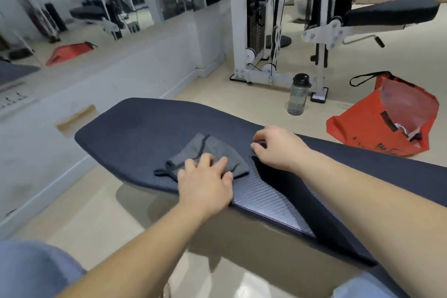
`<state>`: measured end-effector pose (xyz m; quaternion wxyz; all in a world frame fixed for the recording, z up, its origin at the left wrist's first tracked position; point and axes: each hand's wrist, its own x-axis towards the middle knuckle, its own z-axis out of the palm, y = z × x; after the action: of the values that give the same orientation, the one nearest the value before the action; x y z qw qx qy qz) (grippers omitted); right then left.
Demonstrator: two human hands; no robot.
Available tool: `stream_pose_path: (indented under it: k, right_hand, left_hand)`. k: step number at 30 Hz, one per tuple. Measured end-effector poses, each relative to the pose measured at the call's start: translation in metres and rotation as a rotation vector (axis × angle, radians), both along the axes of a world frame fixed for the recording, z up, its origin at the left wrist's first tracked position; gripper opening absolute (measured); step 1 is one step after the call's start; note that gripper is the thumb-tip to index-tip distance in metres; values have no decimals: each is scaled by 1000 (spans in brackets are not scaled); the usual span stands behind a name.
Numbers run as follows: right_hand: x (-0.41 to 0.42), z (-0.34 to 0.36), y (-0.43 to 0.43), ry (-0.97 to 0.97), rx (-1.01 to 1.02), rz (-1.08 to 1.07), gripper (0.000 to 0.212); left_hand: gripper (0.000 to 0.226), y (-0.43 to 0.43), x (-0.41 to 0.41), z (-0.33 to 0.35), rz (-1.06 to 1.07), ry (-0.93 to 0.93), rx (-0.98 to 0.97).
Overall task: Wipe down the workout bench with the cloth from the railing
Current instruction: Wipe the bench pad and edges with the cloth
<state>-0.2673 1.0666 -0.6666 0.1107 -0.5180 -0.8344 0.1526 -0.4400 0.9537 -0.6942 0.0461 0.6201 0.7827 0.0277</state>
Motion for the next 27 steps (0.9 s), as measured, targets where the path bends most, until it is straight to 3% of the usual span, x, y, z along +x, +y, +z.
stream_pose_path:
  k: [3, 7, 9, 13, 15, 17, 22, 24, 27]
  right_hand:
    - [-16, -6, 5, -56, 32, 3, 28]
    - [-34, -10, 14, -44, 48, -45, 30]
    - [-40, -11, 19, 24, 29, -92, 32]
    - [-54, -17, 30, 21, 26, -132, 33]
    - [-62, -22, 36, 11, 34, -134, 32]
    - [-70, -26, 43, 8, 39, -142, 31]
    - [-78, -35, 63, 102, 40, -192, 34]
    - [-76, -36, 71, 163, 73, -241, 35]
    - [-70, -36, 77, 214, 108, -285, 39]
  left_hand:
    - [47, -19, 23, -8, -387, -72, 78]
    - [42, 0, -51, -4, -740, -81, 79]
    - [42, 9, -100, -7, -621, -33, 117]
    - [49, 20, -158, -8, 37, 44, 112]
    - [48, 26, -146, -3, 229, 8, 65]
    - [50, 29, -120, -1, 149, -47, 42]
    - [50, 54, -91, 2, -412, -195, 9]
    - [46, 91, -86, -2, -449, -195, -9]
    - [41, 144, -45, -7, -292, -167, -2]
